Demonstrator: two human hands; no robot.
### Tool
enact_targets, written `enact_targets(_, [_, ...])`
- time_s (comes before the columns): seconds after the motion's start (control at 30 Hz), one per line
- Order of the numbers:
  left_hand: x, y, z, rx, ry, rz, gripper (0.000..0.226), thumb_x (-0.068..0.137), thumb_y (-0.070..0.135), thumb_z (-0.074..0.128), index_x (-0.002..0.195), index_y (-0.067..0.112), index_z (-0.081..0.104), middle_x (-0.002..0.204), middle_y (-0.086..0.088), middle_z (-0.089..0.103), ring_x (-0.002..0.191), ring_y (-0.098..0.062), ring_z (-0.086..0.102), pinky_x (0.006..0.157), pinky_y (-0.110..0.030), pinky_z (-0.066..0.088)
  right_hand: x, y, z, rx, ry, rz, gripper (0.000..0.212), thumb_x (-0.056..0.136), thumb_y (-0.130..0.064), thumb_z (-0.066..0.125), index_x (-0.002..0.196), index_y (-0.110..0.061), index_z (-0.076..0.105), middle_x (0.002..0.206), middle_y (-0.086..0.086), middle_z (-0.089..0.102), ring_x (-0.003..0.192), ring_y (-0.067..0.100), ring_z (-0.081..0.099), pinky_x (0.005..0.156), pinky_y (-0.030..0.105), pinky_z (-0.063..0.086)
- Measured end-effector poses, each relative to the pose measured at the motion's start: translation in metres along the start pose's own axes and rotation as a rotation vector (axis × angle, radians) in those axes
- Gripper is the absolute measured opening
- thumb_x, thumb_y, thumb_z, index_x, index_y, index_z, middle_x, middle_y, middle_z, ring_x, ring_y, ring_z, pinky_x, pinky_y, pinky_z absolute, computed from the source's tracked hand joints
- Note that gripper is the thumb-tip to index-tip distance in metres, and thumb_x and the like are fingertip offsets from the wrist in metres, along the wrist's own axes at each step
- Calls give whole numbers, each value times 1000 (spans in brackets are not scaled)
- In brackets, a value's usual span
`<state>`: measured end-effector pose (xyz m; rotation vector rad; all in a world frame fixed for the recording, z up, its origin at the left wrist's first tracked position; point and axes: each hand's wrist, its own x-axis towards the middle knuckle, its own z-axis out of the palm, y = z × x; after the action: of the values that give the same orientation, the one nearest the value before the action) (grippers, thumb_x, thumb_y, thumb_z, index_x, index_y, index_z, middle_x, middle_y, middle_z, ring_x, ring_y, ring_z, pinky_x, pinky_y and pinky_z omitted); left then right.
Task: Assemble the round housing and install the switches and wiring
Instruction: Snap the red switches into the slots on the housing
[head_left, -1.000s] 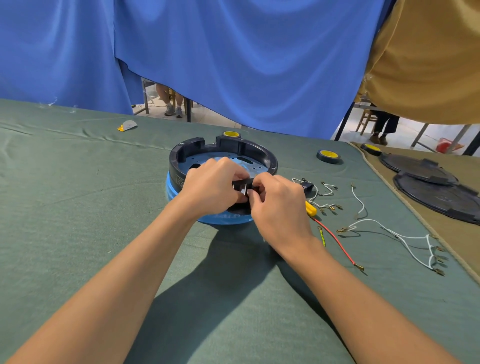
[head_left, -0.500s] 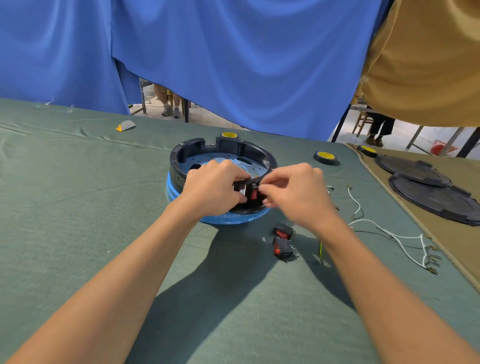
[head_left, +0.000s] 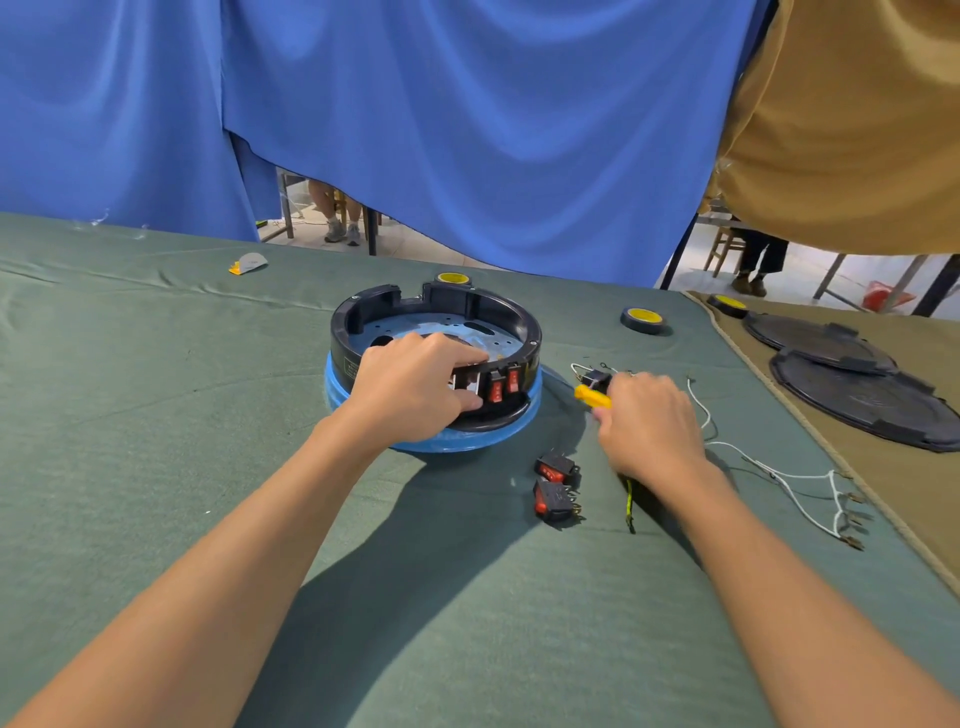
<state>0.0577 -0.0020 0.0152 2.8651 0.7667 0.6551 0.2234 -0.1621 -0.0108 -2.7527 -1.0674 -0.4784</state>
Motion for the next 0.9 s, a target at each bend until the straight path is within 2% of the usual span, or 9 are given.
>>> enact_targets(0.1, [-1,0,-1,-13,12,13,45,89,45,65,133,44,55,117,8,67,100,-21,56,68,-31,27,4,29,-29,268,1,147,18,95,-27,56,107,-13,53,104,17,63,94,36,58,74,39,45])
enact_targets(0.17, [-1,-1,-1,-17,10,19,43,89,45,64,131,44,56,117,9,67,103,-23,57,69,-31,26,1,45,-51,676,69,142,9,93,-23,60,98,-16,58,92,12,68,74,26,62,64,35,48])
enact_targets(0.27, [0,-1,-1,-9,3,28,42,90,45,63,131,43,56,117,9,67,105,-23,58,68,-31,28,-10,41,-74,1332,89,116,7,92,-13,62,87,-17,66,67,5,64,42,12,45,40,18,33])
enact_targets(0.37, [0,-1,0,-14,2,39,40,90,46,62,130,43,57,117,10,67,103,-23,58,69,-31,30,-15,21,-74,1601,-17,117,11,95,-13,56,88,-11,64,60,6,54,40,11,37,38,16,21])
enact_targets(0.5, [-2,-2,-1,-33,21,39,32,88,45,65,120,41,63,108,9,69,95,-23,57,68,-31,31,-20,-2,-58,1634,-70,248,20,98,-14,51,79,-9,53,57,8,52,39,12,39,36,17,16])
enact_targets(0.6, [-2,0,-1,-49,25,15,27,87,44,66,114,36,67,101,7,69,82,-21,47,69,-32,30,-22,-9,-51,1575,1,237,19,95,-11,58,79,-4,52,57,13,55,37,12,43,33,16,23])
enact_targets(0.67, [-1,3,0,-33,24,-12,27,87,43,66,113,37,67,99,4,67,83,-23,45,71,-34,30,-24,-10,-51,1571,-5,207,20,91,-11,64,79,-4,50,59,16,58,39,15,49,33,18,25])
enact_targets(0.8, [-1,13,3,67,60,-89,21,88,36,62,106,25,65,99,-4,64,97,-33,56,70,-36,28,-31,-13,-51,1503,-290,106,35,78,-9,74,73,-11,39,61,18,59,43,19,51,37,19,23])
enact_targets(0.9, [0,20,4,96,41,-161,19,88,30,61,101,17,61,84,-4,53,83,-33,51,66,-36,30,-38,-22,-47,1366,-481,64,27,84,-2,68,80,-12,43,59,12,58,40,17,46,39,17,26])
